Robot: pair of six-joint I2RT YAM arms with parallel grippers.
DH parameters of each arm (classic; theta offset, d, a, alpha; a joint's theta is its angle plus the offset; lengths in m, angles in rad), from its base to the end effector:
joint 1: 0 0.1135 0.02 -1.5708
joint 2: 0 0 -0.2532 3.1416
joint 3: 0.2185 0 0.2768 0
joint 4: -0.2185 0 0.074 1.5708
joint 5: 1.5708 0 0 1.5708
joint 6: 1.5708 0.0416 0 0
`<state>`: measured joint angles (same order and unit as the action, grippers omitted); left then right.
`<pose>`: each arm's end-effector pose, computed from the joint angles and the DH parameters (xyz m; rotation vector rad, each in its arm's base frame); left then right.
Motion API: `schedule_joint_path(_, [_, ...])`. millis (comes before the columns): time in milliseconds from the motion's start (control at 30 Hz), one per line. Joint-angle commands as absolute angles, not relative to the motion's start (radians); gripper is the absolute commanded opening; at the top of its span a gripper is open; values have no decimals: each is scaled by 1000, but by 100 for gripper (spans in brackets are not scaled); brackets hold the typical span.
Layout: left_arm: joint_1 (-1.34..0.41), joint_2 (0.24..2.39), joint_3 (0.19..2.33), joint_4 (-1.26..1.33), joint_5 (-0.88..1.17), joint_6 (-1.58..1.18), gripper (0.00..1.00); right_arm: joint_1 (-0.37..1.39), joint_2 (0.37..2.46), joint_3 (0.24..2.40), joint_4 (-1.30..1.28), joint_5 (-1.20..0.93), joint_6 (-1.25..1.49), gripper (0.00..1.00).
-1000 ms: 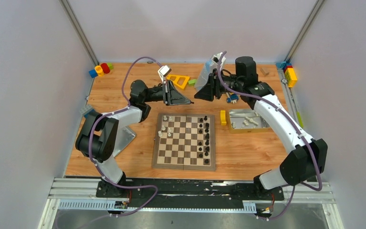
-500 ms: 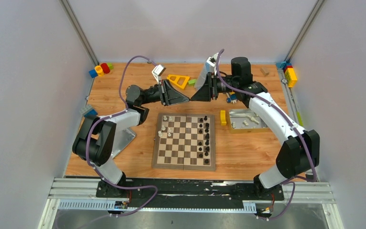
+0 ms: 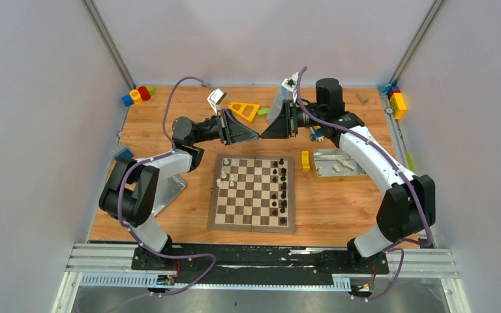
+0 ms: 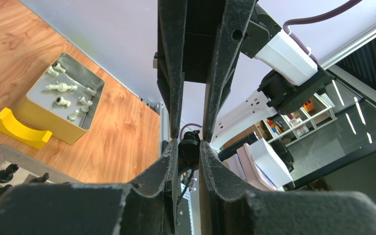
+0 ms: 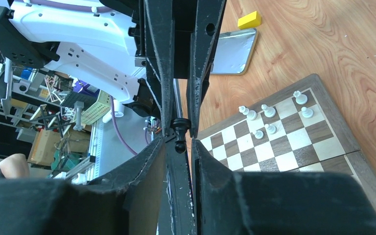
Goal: Set up the chess pieces on the board
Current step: Place the chess piece on the chessboard.
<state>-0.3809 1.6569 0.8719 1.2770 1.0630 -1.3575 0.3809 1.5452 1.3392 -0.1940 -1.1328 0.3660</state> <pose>0.3192 -0.1670 0.2617 0.4731 1.5966 -1.9667 0.3338 0.1743 0.3344 -0.8127 1.8885 1.5799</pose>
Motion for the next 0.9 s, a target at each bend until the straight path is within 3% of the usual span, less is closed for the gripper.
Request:
schedule_joint_path(0, [-383,1618,867,1344,1049,-1331,0,377,1557,1333,-143,-1161,378,28])
schedule_joint_path(233, [-384,1627,868,1358,1046,-1335,0,379,1560,1331,-132,-1177,391,29])
schedule_joint_path(867, [-384,1639,869,1319,1052,-1289,1,381,1566,1348,-115,-1206,422,7])
